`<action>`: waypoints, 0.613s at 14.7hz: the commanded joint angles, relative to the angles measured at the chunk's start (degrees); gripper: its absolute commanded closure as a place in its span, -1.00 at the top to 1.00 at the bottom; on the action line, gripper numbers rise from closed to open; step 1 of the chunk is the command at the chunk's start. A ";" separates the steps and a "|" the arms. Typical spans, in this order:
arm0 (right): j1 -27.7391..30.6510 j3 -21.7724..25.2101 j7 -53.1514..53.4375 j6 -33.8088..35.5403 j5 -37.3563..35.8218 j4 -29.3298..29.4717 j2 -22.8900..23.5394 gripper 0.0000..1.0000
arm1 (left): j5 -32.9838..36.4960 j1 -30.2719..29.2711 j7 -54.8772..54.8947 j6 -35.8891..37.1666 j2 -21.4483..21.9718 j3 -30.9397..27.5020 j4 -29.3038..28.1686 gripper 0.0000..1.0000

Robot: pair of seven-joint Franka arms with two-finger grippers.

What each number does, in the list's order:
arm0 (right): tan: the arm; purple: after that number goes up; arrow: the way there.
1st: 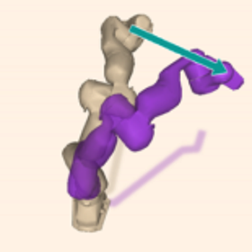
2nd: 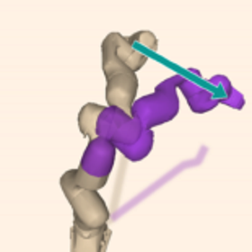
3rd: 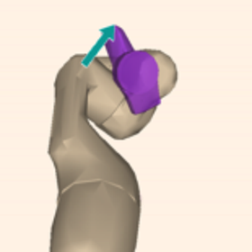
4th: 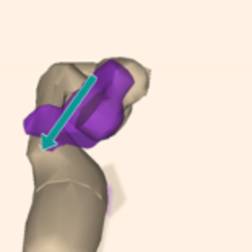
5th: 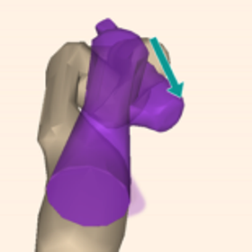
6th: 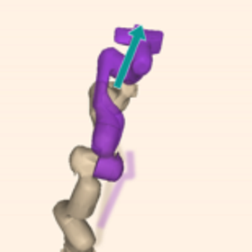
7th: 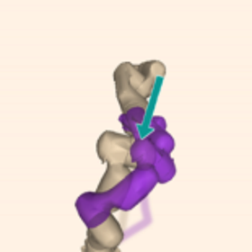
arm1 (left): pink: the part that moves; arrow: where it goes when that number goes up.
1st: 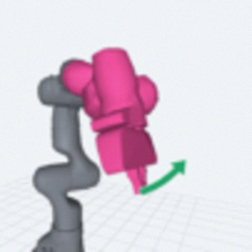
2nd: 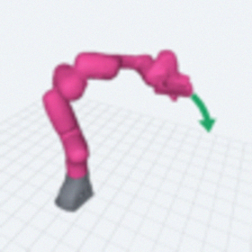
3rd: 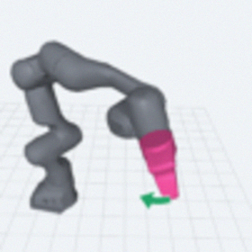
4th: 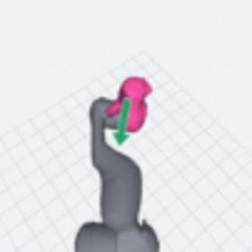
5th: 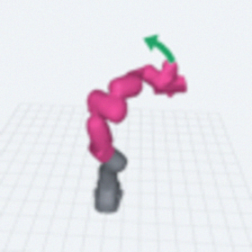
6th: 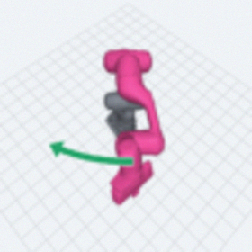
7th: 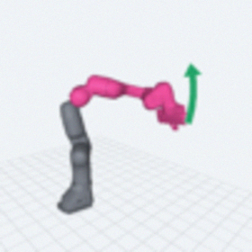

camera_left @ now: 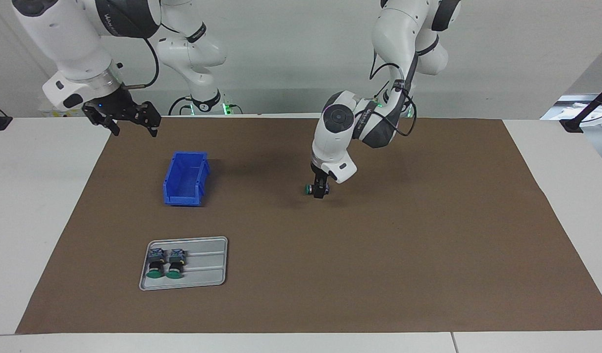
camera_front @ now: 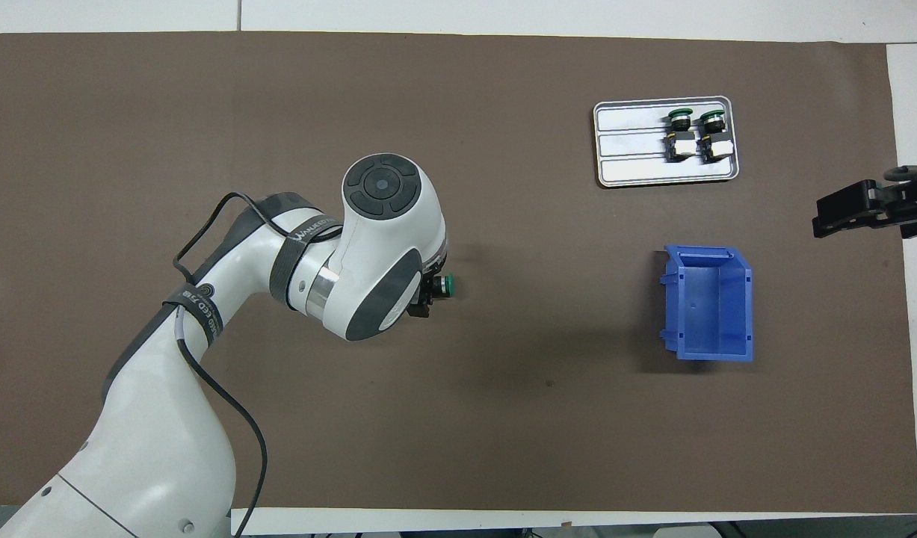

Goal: Place and press button with both arms

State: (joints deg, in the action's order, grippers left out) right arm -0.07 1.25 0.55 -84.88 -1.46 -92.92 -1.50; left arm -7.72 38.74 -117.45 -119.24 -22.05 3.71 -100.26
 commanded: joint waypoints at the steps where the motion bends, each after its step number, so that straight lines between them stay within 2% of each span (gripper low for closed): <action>1: 1.66 -2.30 -1.08 1.11 -0.47 -1.47 -1.40 0.96 | 0.77 1.59 -2.52 -1.00 -1.49 -0.98 0.33 0.99; 9: 0.51 -1.95 -1.08 1.20 0.41 -2.09 -1.31 0.96 | 1.04 3.27 -7.62 -4.78 -1.94 -0.98 -3.98 0.97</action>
State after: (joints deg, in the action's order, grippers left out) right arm 0.15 -0.26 0.55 -83.59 -1.39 -93.60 -1.53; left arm -7.44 40.52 -123.38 -122.01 -24.28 3.66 -102.16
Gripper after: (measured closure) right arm 0.018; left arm 0.009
